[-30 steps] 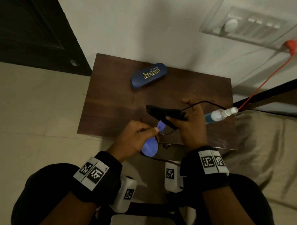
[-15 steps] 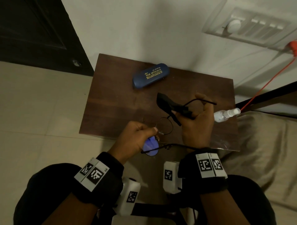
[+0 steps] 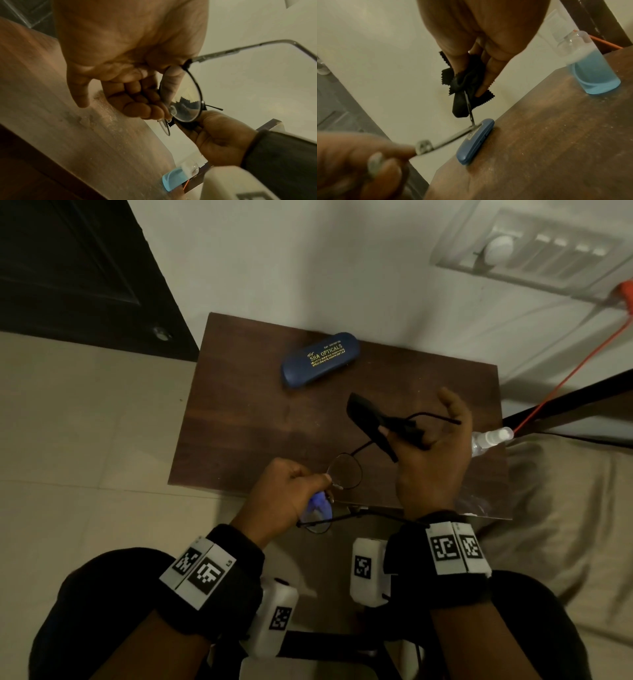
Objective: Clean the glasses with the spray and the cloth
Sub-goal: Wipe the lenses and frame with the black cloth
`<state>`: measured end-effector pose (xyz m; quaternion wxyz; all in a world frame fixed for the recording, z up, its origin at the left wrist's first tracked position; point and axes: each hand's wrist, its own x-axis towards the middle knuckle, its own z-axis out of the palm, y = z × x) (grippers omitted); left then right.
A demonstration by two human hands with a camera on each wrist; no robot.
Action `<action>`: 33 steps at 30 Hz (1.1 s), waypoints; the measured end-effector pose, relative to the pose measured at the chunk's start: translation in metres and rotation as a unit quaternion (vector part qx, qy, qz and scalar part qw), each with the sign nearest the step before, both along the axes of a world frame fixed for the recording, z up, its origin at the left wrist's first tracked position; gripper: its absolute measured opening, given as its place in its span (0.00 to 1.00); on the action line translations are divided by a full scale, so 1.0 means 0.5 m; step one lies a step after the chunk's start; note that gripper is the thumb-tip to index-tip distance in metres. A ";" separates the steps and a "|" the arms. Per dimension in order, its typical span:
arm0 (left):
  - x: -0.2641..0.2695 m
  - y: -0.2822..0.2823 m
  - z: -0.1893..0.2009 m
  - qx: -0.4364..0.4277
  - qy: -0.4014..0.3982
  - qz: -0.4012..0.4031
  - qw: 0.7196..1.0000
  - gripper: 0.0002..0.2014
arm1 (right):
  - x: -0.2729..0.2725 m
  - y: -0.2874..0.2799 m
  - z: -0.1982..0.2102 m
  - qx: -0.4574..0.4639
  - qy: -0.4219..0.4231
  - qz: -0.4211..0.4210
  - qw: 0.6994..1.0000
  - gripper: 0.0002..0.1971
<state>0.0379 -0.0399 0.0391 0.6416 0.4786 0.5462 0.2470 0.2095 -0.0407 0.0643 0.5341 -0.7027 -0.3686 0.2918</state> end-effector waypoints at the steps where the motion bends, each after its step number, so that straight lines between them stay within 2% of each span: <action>1: 0.001 0.001 0.001 0.002 -0.004 0.003 1.000 0.25 | -0.001 0.001 0.006 0.006 0.004 0.000 1.000 0.37; 3: 0.003 0.001 0.004 0.024 -0.006 -0.001 1.000 0.28 | -0.002 0.002 0.011 0.007 0.016 0.004 1.000 0.37; 6: 0.005 -0.006 0.010 0.122 0.028 -0.011 0.992 0.27 | -0.009 0.003 0.000 -0.015 0.037 0.023 0.999 0.38; 8: 0.006 -0.012 0.004 0.195 0.112 -0.030 0.974 0.23 | -0.020 0.002 -0.012 -0.043 0.042 0.040 0.997 0.39; 10: 0.011 -0.017 0.001 0.244 0.218 -0.043 0.944 0.22 | -0.028 0.001 -0.025 -0.062 0.074 0.040 0.995 0.38; 13: 0.020 -0.024 0.015 0.301 0.278 -0.046 0.911 0.19 | -0.038 0.003 -0.033 -0.063 0.120 0.027 0.990 0.38; 16: 0.022 -0.026 0.022 0.303 0.295 -0.056 0.905 0.18 | -0.044 0.009 -0.033 -0.064 0.144 0.021 0.987 0.40; 22: 0.021 -0.023 0.032 0.230 0.323 -0.040 0.917 0.22 | -0.051 0.016 -0.035 -0.051 0.145 -0.022 0.988 0.42; 28: 0.001 -0.010 0.013 0.218 0.282 -0.032 0.934 0.24 | -0.024 0.016 -0.007 -0.003 0.138 -0.070 0.988 0.40; 30: -0.005 -0.005 0.007 0.191 0.206 -0.042 0.959 0.24 | -0.016 0.017 -0.002 -0.004 0.126 -0.056 0.991 0.38; 33: -0.016 0.006 0.003 0.096 0.078 -0.027 0.992 0.21 | -0.011 0.015 -0.002 -0.035 0.090 0.026 0.995 0.31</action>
